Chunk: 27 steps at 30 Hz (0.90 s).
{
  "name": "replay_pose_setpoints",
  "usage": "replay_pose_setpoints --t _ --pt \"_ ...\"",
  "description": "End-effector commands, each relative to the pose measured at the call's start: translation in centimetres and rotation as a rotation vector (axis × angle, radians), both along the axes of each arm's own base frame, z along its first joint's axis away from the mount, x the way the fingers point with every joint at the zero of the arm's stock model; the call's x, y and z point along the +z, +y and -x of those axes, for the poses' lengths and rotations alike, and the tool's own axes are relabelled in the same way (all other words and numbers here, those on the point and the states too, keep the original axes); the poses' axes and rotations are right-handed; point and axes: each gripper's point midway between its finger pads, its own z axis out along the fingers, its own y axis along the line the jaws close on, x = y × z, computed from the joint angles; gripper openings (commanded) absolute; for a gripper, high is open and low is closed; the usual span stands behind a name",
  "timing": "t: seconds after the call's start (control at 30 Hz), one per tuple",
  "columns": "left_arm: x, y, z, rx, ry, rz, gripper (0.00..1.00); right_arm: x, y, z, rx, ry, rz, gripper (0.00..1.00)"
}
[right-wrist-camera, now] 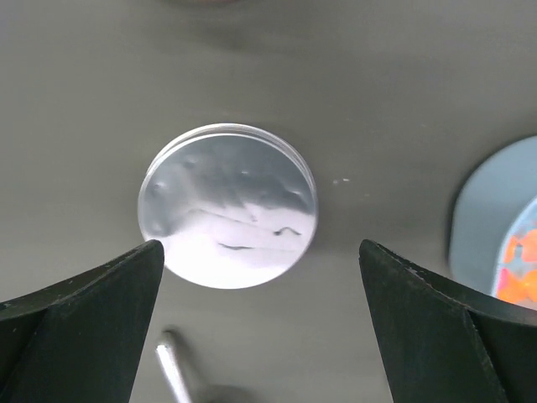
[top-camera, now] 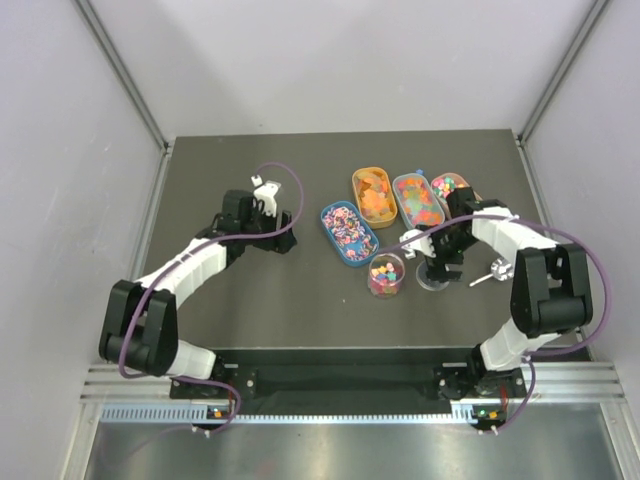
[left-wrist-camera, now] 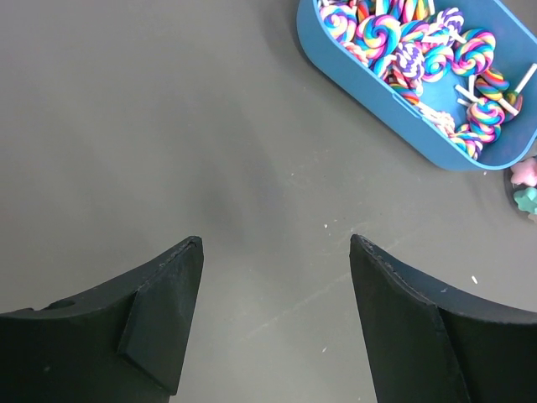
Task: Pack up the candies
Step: Pick up the bottle lid at the center of the board.
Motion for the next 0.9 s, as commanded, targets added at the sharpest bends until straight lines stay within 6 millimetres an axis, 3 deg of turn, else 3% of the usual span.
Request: replay_pose_setpoints --t 0.0,0.13,0.33,0.63,0.87 --pt "2.0 -0.5 -2.0 0.001 -0.078 0.029 0.75 1.1 0.7 -1.4 0.033 -0.031 -0.027 1.00" --pt "1.7 -0.4 -2.2 0.004 -0.075 0.021 0.75 0.8 0.8 -0.7 0.058 0.027 -0.026 1.00" --pt "1.4 -0.3 -2.2 0.008 -0.072 0.013 0.75 2.0 1.2 0.4 0.102 0.060 -0.056 1.00" --pt "1.5 -0.2 -1.8 0.012 -0.075 0.019 0.76 0.4 0.5 1.8 0.099 0.109 -0.008 1.00" --pt "1.3 0.0 -1.6 0.014 -0.071 0.012 0.76 -0.9 0.7 0.8 0.070 0.074 0.011 1.00"
